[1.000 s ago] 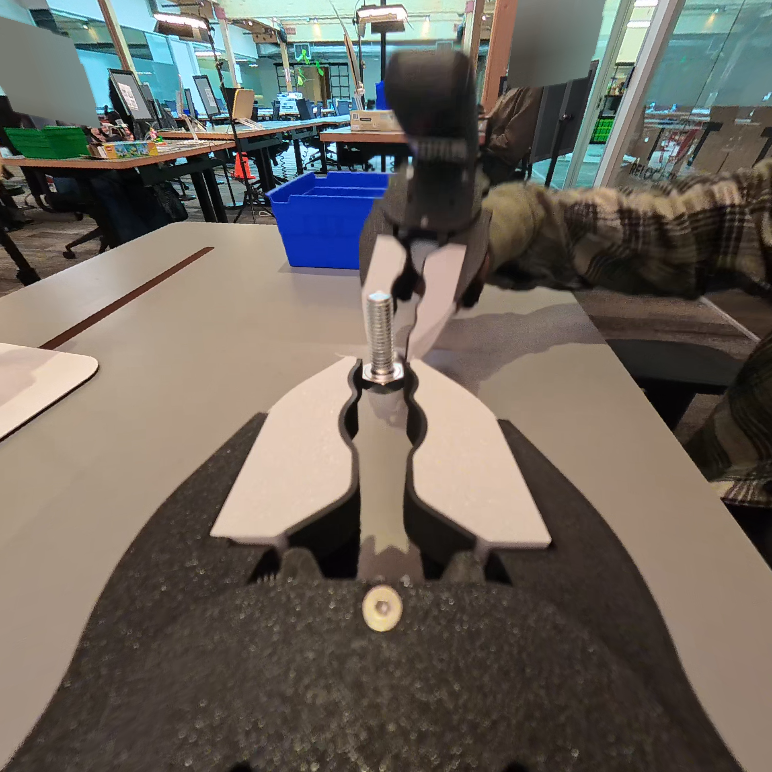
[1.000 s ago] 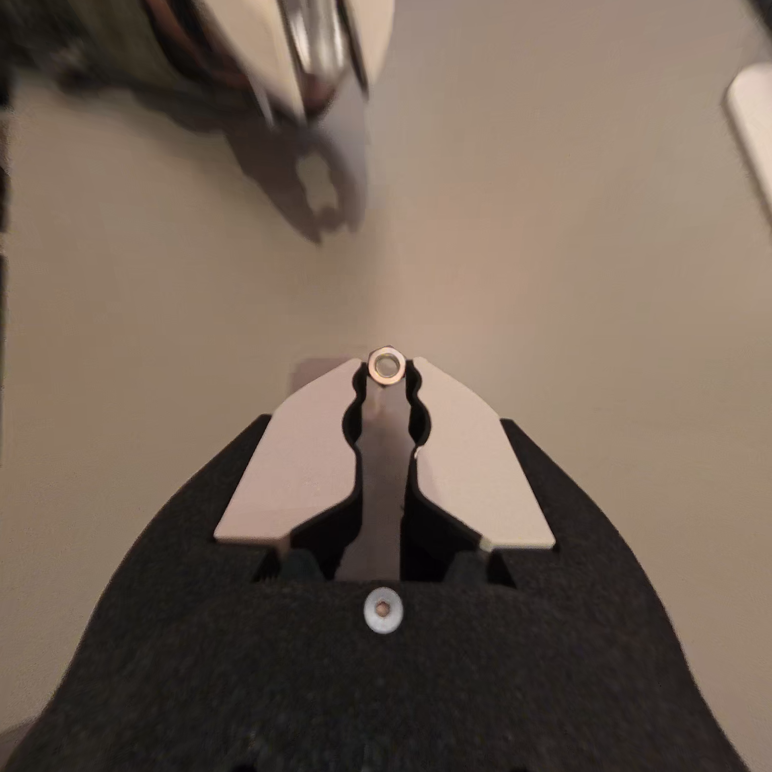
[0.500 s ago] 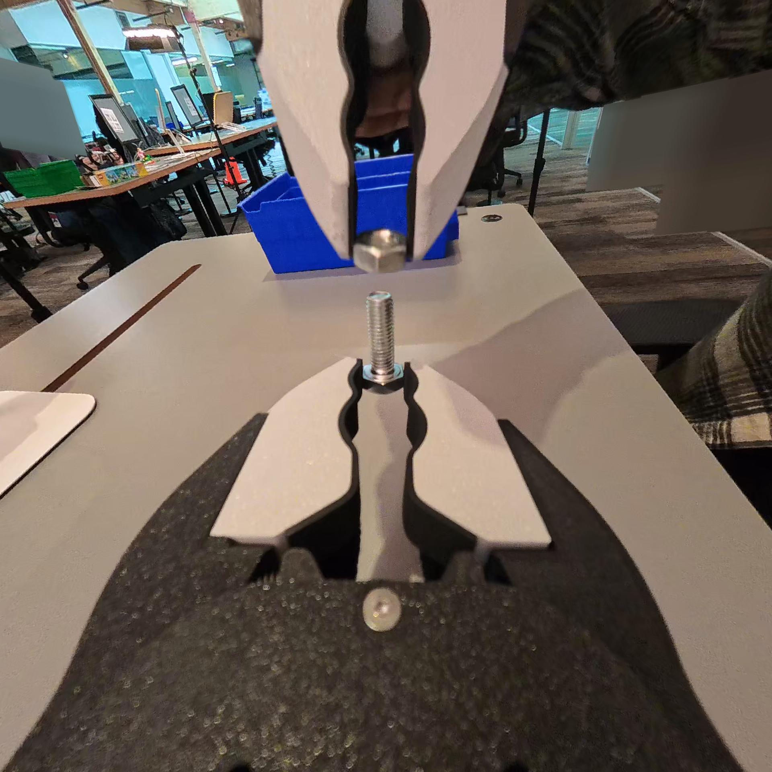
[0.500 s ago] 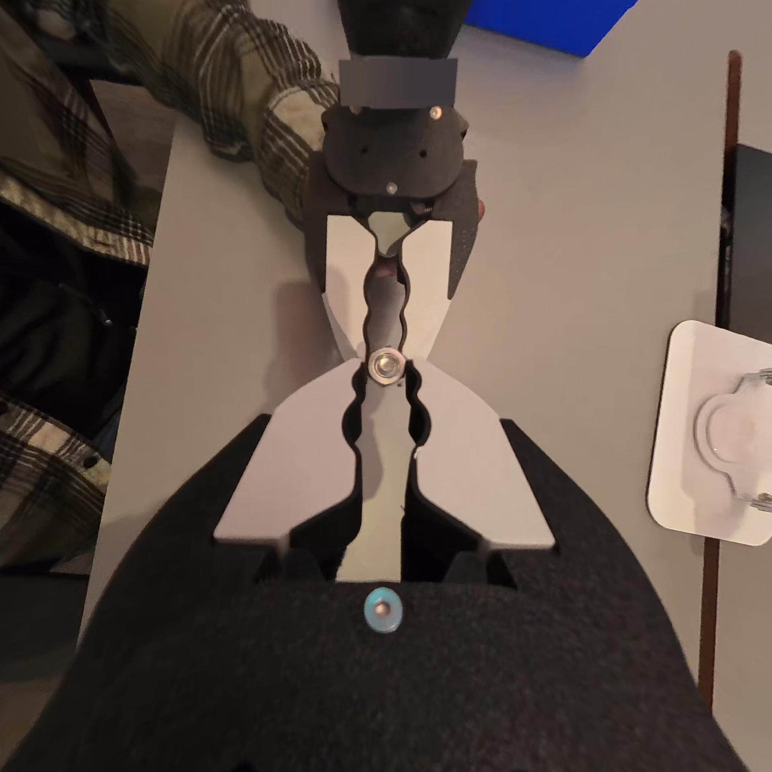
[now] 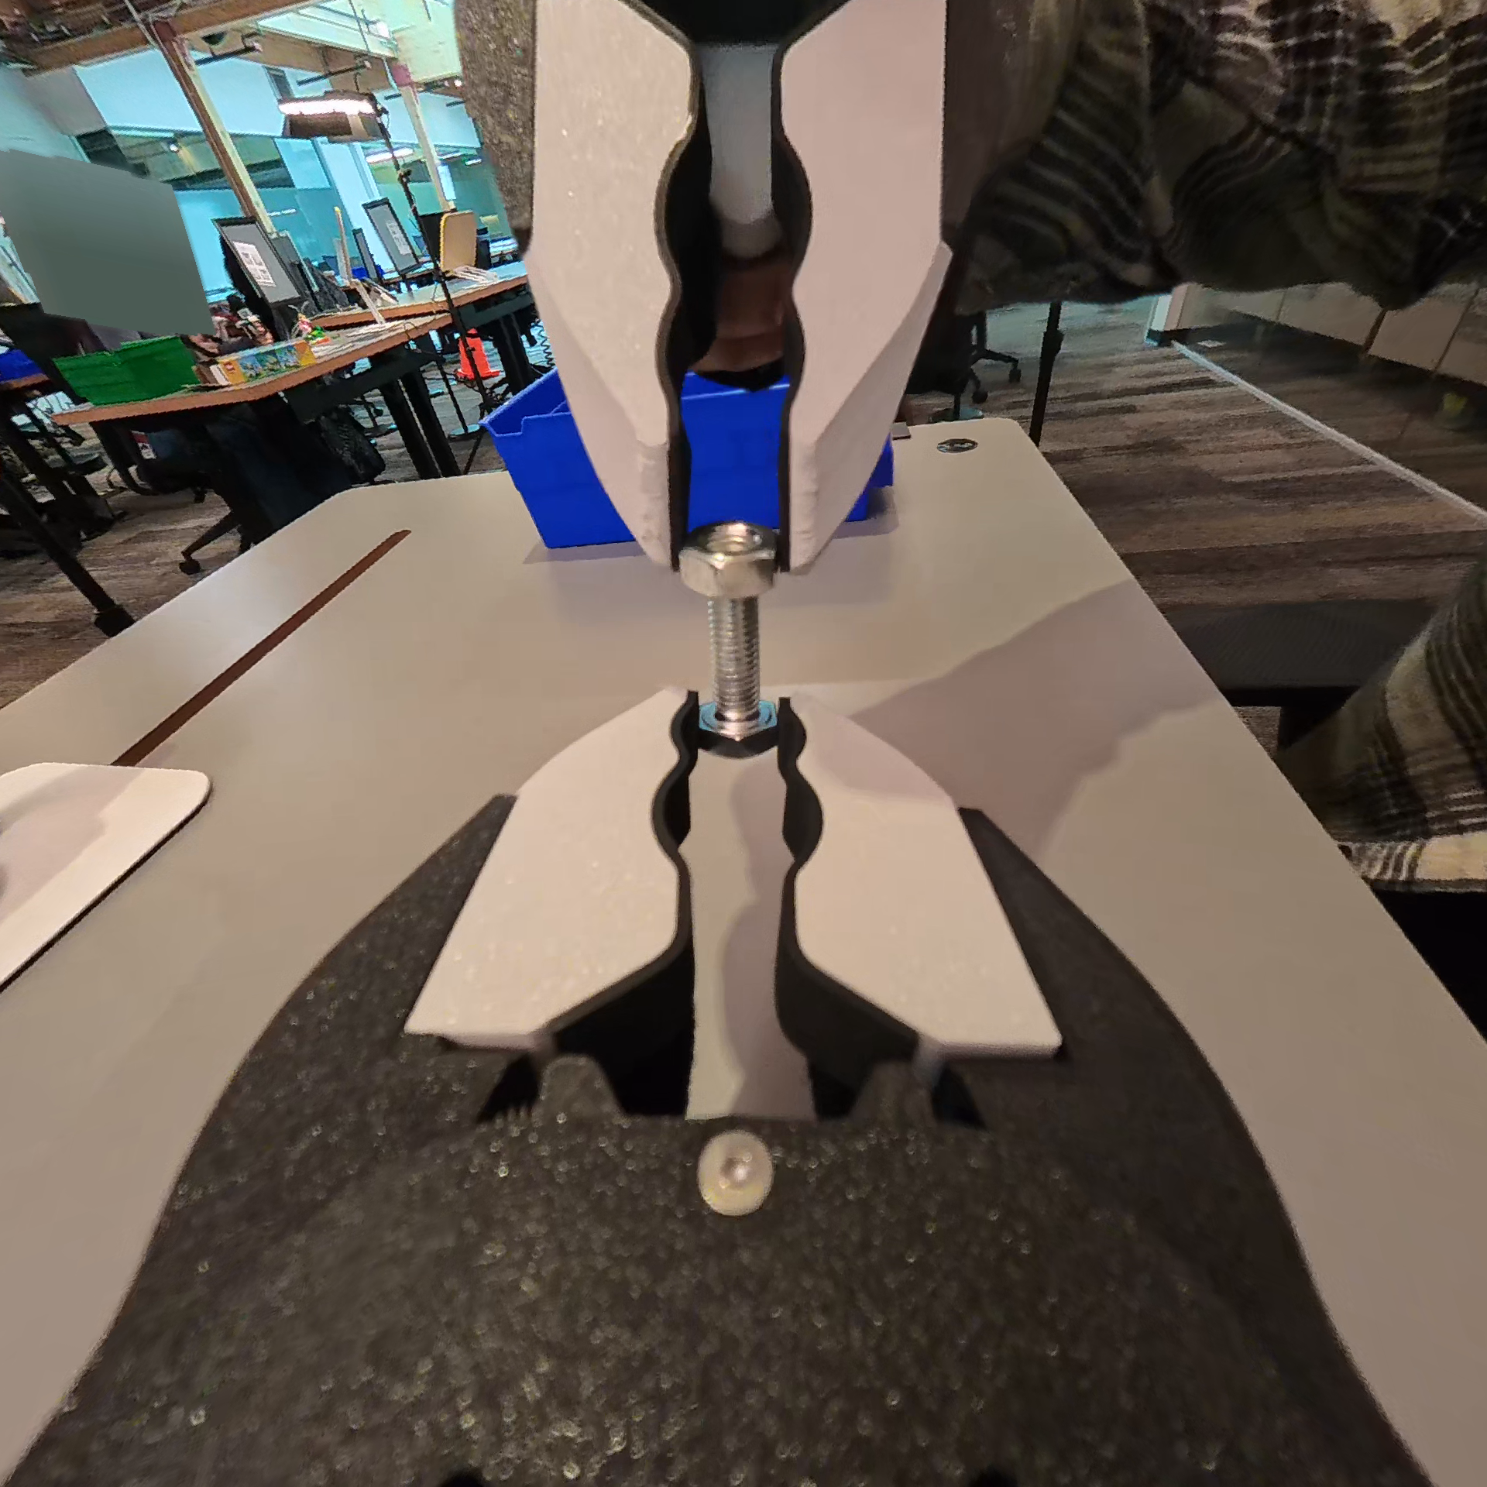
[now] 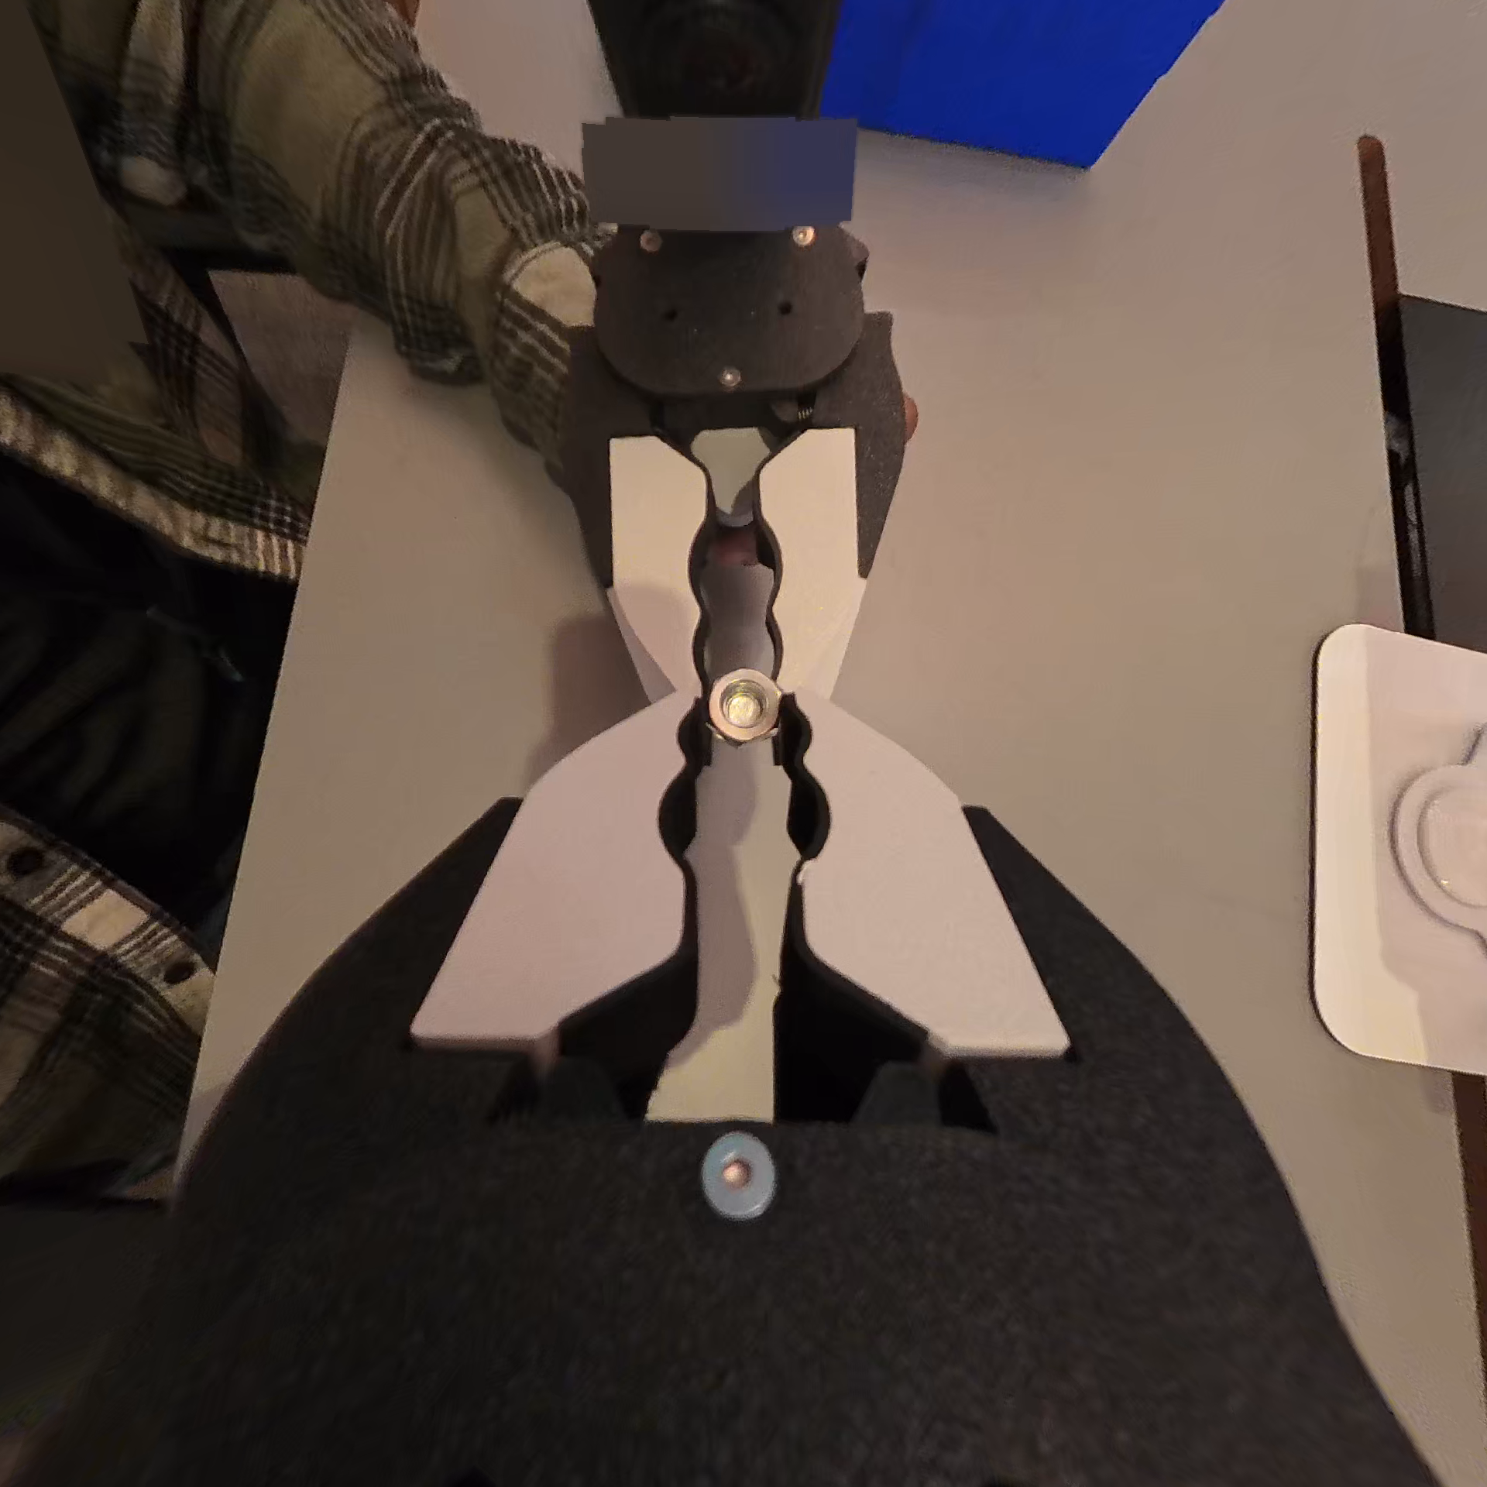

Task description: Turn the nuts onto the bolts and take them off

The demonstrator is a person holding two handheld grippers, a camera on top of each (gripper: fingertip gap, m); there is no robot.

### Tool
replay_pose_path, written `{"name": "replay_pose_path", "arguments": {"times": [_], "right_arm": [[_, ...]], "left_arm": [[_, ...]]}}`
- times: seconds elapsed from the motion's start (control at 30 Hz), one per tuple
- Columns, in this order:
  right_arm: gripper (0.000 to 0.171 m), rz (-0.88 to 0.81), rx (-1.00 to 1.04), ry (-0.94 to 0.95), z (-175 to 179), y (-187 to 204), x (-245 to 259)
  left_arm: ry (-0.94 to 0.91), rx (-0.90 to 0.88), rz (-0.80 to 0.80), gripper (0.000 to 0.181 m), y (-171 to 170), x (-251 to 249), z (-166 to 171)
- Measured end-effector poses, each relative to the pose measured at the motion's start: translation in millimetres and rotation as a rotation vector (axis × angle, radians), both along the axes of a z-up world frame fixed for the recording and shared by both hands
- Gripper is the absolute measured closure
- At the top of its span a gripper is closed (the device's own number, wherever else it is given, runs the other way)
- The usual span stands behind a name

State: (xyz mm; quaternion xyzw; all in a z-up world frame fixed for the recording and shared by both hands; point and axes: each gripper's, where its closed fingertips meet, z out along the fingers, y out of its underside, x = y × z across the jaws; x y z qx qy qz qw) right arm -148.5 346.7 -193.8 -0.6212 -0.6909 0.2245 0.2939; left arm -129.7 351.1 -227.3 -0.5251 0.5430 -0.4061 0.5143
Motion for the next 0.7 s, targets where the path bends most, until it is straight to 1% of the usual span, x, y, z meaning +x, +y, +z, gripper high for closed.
{"name": "replay_pose_path", "arguments": {"times": [0.13, 0.3, 0.37, 0.5, 0.7], "right_arm": [[0.154, -0.073, -0.017, 0.043, 0.3, 4.0, -0.3], [0.154, -0.270, -0.063, 0.063, -2.0, 11.9, -0.7], [0.154, -0.324, -0.072, 0.092, -1.7, 14.5, -1.2], [0.154, -0.363, -0.103, 0.142, -2.1, 15.5, -1.8], [0.154, -0.364, -0.102, 0.120, -5.4, 14.0, 0.7]], "left_arm": [[0.015, 0.033, 0.055, 0.163, 4.7, -0.6, -0.2], [0.039, 0.053, 0.129, 0.163, 13.8, -3.3, -2.0], [0.041, 0.053, 0.147, 0.163, 16.4, -4.3, -2.2], [0.042, 0.048, 0.152, 0.163, 17.7, -5.2, -2.4], [0.060, 0.046, 0.139, 0.163, 16.2, -3.0, -6.2]]}}
